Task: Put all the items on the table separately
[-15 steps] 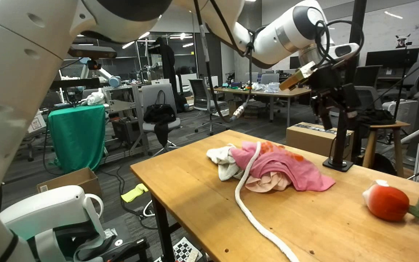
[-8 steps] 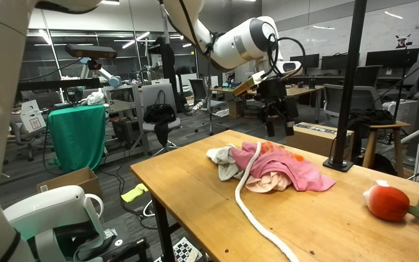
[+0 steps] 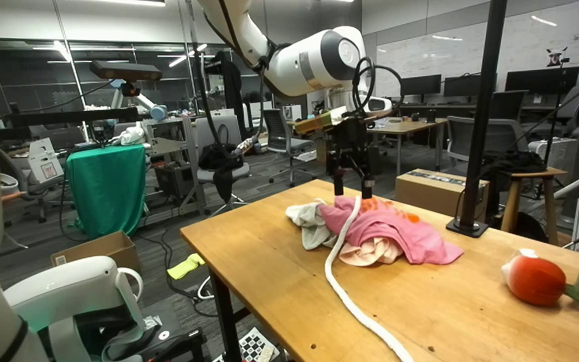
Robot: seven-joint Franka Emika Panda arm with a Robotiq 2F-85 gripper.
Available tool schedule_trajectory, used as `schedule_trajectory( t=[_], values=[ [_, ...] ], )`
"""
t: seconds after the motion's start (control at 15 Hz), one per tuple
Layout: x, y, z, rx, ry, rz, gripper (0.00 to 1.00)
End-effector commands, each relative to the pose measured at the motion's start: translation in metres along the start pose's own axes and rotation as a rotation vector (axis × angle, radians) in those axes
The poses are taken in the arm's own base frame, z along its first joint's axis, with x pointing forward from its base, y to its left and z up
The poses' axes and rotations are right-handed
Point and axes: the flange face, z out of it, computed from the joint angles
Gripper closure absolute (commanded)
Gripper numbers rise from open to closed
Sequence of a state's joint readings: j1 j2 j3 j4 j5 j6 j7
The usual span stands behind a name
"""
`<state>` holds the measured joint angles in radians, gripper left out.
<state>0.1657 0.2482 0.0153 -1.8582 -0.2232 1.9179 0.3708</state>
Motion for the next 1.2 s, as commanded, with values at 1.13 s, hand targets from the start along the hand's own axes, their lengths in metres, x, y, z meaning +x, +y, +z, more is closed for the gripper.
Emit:
schedule_trajectory(
  t=[1.13],
  values=[
    [-0.021, -0.074, 0.006, 0.097, 0.117, -0.259, 0.00]
  ],
)
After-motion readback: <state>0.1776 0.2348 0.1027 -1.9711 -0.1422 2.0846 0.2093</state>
